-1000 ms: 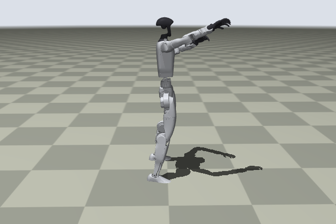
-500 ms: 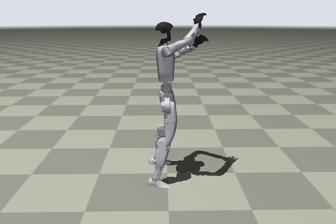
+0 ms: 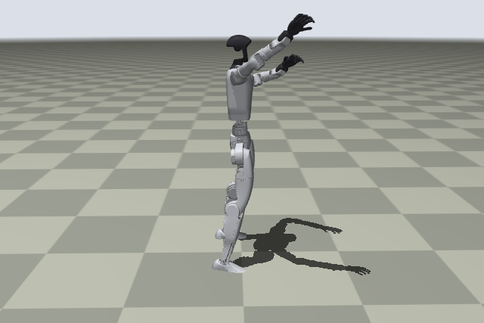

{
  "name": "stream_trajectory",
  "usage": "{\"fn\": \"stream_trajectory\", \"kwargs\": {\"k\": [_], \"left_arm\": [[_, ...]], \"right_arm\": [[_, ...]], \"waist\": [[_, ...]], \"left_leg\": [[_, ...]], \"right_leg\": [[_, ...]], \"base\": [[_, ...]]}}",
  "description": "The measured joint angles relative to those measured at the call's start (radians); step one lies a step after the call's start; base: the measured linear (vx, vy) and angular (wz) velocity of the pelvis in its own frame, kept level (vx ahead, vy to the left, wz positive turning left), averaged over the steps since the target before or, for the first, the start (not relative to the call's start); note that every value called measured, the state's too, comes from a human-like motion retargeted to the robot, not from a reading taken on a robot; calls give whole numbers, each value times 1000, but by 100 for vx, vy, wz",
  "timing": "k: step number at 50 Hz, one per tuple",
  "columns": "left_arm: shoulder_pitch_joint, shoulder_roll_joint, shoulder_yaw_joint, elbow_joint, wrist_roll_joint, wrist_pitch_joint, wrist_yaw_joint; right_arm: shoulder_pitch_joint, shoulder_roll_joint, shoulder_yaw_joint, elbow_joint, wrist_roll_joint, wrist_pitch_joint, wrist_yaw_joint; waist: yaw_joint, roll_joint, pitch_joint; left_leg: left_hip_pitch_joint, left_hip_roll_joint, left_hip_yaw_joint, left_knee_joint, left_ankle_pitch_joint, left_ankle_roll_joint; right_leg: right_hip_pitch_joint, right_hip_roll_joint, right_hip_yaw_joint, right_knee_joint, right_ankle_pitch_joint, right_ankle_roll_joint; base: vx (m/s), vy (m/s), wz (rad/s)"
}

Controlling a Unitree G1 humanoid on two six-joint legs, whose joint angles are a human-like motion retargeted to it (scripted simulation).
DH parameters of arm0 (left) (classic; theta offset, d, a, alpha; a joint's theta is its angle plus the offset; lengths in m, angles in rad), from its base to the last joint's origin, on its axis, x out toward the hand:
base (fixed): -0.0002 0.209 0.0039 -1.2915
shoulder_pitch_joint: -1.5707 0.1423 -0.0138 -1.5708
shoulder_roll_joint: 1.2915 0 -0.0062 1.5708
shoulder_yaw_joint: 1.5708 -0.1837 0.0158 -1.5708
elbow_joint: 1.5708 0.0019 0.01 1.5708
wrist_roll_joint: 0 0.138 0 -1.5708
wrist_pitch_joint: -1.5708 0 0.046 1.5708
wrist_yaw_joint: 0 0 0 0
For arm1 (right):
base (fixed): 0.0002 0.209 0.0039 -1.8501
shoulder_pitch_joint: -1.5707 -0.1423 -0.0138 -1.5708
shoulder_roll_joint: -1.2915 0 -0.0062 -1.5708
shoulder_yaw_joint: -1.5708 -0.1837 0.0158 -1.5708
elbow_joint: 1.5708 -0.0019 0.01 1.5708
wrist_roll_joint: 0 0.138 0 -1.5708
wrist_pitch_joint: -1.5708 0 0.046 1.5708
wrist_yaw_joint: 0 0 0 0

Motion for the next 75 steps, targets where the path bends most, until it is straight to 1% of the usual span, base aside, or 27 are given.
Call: {"fn": "stream_trajectory", "kwargs": {"k": [3, 7, 10, 13, 17, 21, 24, 27, 30, 32, 35, 37, 40, 42, 45, 47, 48, 50, 53, 55, 59, 62, 65, 67, 70, 72, 75], "left_arm": [[-4, -22, -1, 4, 9, 8, -3], [-14, -80, -12, 13, 9, 28, -37], [-25, -137, -26, 18, 0, 43, -65], [-46, -179, -56, 17, -19, 47, -79], [-101, -204, -129, 3, -45, 43, -85], [-176, -222, -208, -8, -70, 35, -77], [-230, -244, -249, -8, -91, 31, -64], [-271, -273, -269, -2, -111, 31, -48], [-293, -300, -276, 0, -126, 27, -36], [-303, -314, -274, 0, -137, 29, -27], [-306, -325, -271, -2, -147, 30, -22], [-301, -328, -268, -3, -147, 32, -26], [-290, -332, -262, -1, -142, 42, -37], [-287, -334, -255, 1, -135, 54, -40], [-275, -332, -244, -1, -118, 62, -36], [-273, -320, -233, -7, -107, 66, -29], [-266, -308, -229, -12, -103, 64, -24], [-249, -280, -217, -26, -88, 58, -24], [-223, -229, -190, -46, -64, 50, -29], [-199, -192, -165, -58, -53, 46, -30], [-136, -127, -101, -72, -37, 39, -18], [-102, -93, -64, -69, -26, 35, -9], [-83, -73, -45, -59, -30, 33, -4], [-84, -74, -40, -49, -29, 33, 1], [-94, -97, -36, -31, -14, 35, 9], [-97, -124, -34, -17, 8, 35, 14], [-103, -173, -33, 5, 23, 42, 17]], "right_arm": [[14, 4, 0, -5, -15, -3, 15], [86, 45, 0, -66, 2, -41, 128], [145, 106, 0, -137, 67, -78, 211], [186, 183, -15, -238, 171, -114, 224], [178, 282, -71, -412, 357, -160, 175], [78, 380, -124, -573, 581, -197, 78], [-15, 461, -184, -637, 761, -230, -10], [-98, 547, -266, -636, 907, -257, -102], [-157, 629, -361, -592, 1016, -283, -179], [-176, 680, -423, -558, 1078, -296, -222], [-169, 731, -480, -521, 1155, -310, -234], [-133, 740, -478, -512, 1186, -304, -196], [-34, 725, -436, -525, 1215, -278, -100], [58, 698, -401, -552, 1226, -254, -42], [215, 628, -353, -599, 1178, -219, 29], [305, 568, -334, -615, 1055, -188, 36], [351, 534, -328, -622, 961, -175, 34], [414, 444, -302, -638, 761, -160, 50], [442, 289, -249, -670, 495, -148, 57], [445, 181, -228, -704, 405, -149, 54], [408, -6, -230, -740, 426, -155, 18], [320, -100, -220, -686, 423, -135, -26], [201, -135, -185, -550, 344, -84, -67], [127, -128, -157, -432, 301, -47, -82], [61, -101, -133, -276, 299, -17, -84], [76, -85, -135, -227, 343, -28, -78], [165, -63, -161, -236, 406, -55, -52]], "waist": [[-2, -8, 9], [10, -9, 11], [28, 1, 12], [48, 11, 11], [69, 12, 5], [85, 11, -3], [95, 9, -4], [103, 9, -4], [106, 4, -5], [109, 7, -3], [107, 11, -1], [103, 10, -3], [99, 13, -9], [103, 19, -4], [107, 25, -2], [114, 36, 9], [114, 38, 8], [111, 38, 4], [104, 48, 11], [95, 53, 18], [71, 57, 35], [55, 55, 50], [44, 50, 54], [42, 50, 56], [44, 48, 55], [48, 44, 48], [61, 37, 38]], "left_leg": [[3, 0, -3, 2, -1, 1], [6, 1, -8, 7, -5, 5], [8, 3, -13, 13, -10, 8], [8, 4, -20, 18, -13, 11], [0, 5, -34, 23, -16, 12], [-8, 3, -55, 11, -11, 8], [-8, 1, -74, -9, -3, 5], [-3, 0, -92, -35, 6, 1], [-28, -6, -102, -1, -2, 4], [-14, -3, -111, -30, 6, -1], [-12, -2, -114, -30, 5, -2], [-24, -3, -109, 0, -4, 0], [-39, -2, -100, 37, -18, 3], [-17, 3, -94, 10, -11, 4], [-22, 5, -76, 40, -21, 12], [19, 10, -69, -21, -3, 7], [25, 10, -62, -26, 0, 9], [-6, 6, -46, 32, -14, 21], [-8, 6, -32, 31, -12, 24], [-8, 4, -25, 27, -9, 24], [-10, 1, -16, 21, -5, 19], [-10, -1, -13, 17, -3, 14], [6, -2, -17, -21, 11, 6], [21, -2, -21, -51, 21, 0], [23, -4, -27, -53, 23, 0], [4, -7, -28, -15, 10, 9], [-12, -8, -34, 13, 0, 16]], "right_leg": [[5, 0, -2, 1, -1, 0], [11, 0, -4, 6, -6, -3], [16, 2, -7, 10, -9, -6], [21, 3, -11, 13, -12, -8], [23, 2, -23, 14, -14, -9], [23, 1, -41, 11, -13, -9], [26, 0, -56, 8, -11, -9], [28, 1, -68, 4, -9, -10], [31, -8, -83, 6, -12, -12], [32, -3, -85, 4, -10, -13], [37, -2, -88, 6, -12, -16], [37, -6, -88, 9, -16, -16], [35, -7, -82, 15, -19, -17], [35, 0, -71, 16, -18, -17], [33, 0, -57, 21, -20, -17], [32, 11, -40, 20, -15, -16], [30, 12, -34, 21, -15, -16], [20, 3, -27, 28, -20, -14], [9, 4, -15, 27, -18, -10], [3, 3, -8, 26, -16, -8], [-4, 1, -2, 19, -11, -3], [-4, -1, -1, 14, -8, -1], [-5, 1, -1, 8, -2, 0], [-1, 4, -3, 5, 2, 0], [5, 2, -9, 4, 1, 0], [8, -6, -17, 7, -4, 0], [9, -10, -25, 11, -9, -1]], "base": [[0, 0, 0], [0, 0, 0], [0, 0, 0], [0, 0, 0], [0, 0, 5], [1, 0, 23], [1, 0, 25], [1, 0, 22], [1, 0, 23], [0, 0, 0], [0, 0, 0], [0, 0, 0], [0, -1, -6], [0, -2, -25], [-1, -1, -26], [-1, -2, -39], [-1, 0, -31], [-2, 1, -20], [-2, 1, -20], [-1, 0, -9], [0, 0, 0], [0, 0, 0], [0, 0, 0], [0, 0, 0], [0, 0, 0], [0, 0, 10], [0, 0, 0]]}}
